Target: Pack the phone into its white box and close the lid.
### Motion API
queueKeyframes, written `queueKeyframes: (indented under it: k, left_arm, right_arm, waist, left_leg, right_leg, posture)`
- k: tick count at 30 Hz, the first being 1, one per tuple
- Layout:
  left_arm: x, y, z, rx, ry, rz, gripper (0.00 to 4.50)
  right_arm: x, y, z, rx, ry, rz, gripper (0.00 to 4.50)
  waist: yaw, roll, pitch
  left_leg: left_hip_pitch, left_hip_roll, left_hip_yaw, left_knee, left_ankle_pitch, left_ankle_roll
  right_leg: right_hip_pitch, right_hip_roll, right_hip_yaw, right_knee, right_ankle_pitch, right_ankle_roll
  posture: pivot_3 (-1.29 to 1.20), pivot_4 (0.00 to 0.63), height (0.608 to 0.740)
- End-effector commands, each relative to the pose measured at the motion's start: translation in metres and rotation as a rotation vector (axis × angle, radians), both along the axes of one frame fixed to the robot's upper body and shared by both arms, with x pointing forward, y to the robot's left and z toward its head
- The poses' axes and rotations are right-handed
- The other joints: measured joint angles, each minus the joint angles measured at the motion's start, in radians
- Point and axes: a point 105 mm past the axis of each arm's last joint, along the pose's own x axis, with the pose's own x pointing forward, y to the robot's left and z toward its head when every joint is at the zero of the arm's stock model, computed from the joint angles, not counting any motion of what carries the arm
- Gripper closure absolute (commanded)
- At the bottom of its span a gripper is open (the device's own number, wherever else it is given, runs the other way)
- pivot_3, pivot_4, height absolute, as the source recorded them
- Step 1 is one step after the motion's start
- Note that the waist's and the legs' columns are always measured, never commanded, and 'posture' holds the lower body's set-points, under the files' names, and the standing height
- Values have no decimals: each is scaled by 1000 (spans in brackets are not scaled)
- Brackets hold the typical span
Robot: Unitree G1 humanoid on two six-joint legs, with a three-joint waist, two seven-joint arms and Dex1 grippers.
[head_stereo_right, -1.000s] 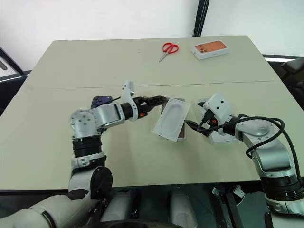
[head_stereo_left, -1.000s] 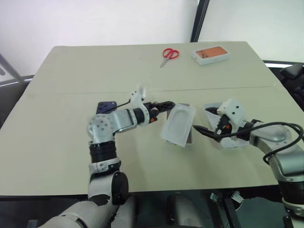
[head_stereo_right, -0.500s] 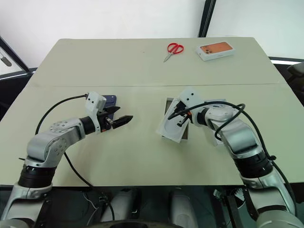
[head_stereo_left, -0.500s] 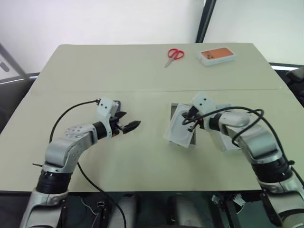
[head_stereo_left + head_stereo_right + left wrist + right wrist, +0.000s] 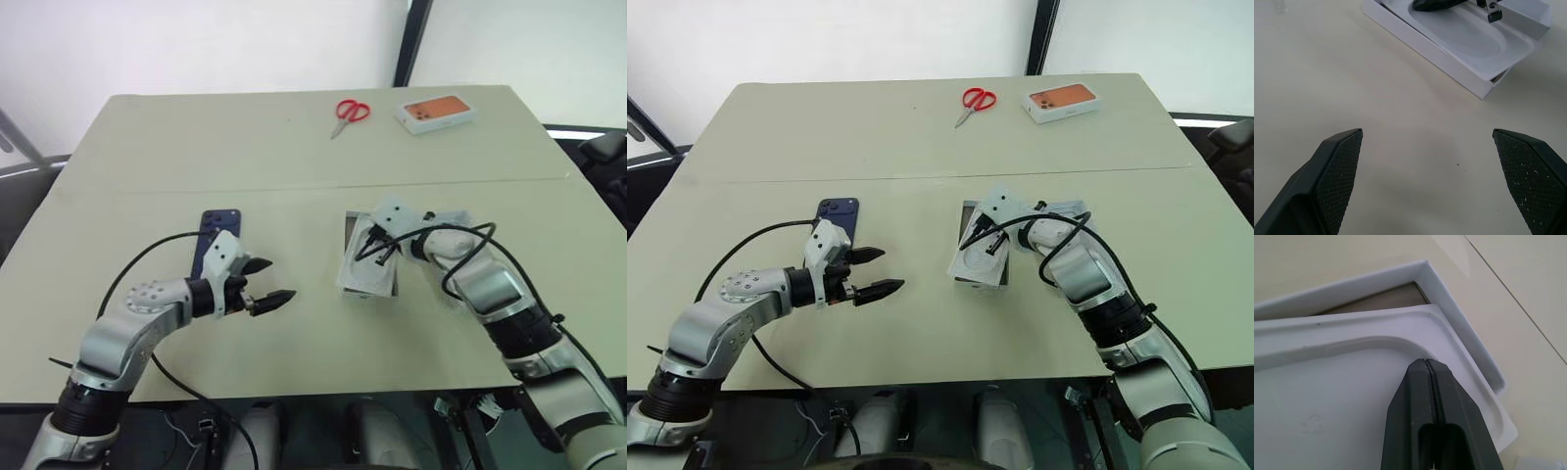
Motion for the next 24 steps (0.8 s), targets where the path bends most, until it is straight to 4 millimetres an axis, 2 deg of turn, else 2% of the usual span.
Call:
queueKeyframes:
  k: [1,9,13,17,22,24]
  left_arm:
    - [0,-5,9,-11,-48,-15,0]
    - [-1,-9,7,-20,-48,-12,0]
    - [-1,-8,7,-21,-47,-4,0]
    - [0,-5,6,-18,-47,6,0]
    - [1,-5,6,-19,-46,8,0]
    - [2,-7,5,-22,-47,4,0]
  right_arm:
    - [0,12,10,-9,-66,85,4480]
    - [0,16,11,-38,-111,163,4480]
    - [-3,7,23,-32,-130,164,4480]
    - [-18,-3,28,-45,-86,194,4480]
    - [-34,-10,18,-93,-6,219,4480]
    - [-43,-8,6,-121,38,252,4480]
  waist:
    - [0,0,0]
    - [0,0,0]
    - [0,0,0]
    - [4,0,0]
    - [0,0,0]
    - [0,0,0]
  left_leg:
    - [0,0,0,0,0,0]
    - [0,0,0,0,0,0]
    - [0,0,0,0,0,0]
    - [0,0,0,0,0,0]
    - [0,0,0,0,0,0]
    - [0,1,0,0,0,0]
  right_leg:
    - [0,0,0,0,0,0]
    - [0,0,0,0,0,0]
    - [0,0,0,0,0,0]
    - [0,0,0,0,0,0]
    - [1,0,0,0,0,0]
    - [0,1,0,0,0,0]
  posture:
    - [0,150,740]
    - [0,150,740]
    - [0,150,740]
    - [0,150,740]
    - [0,150,740]
    - [0,150,740]
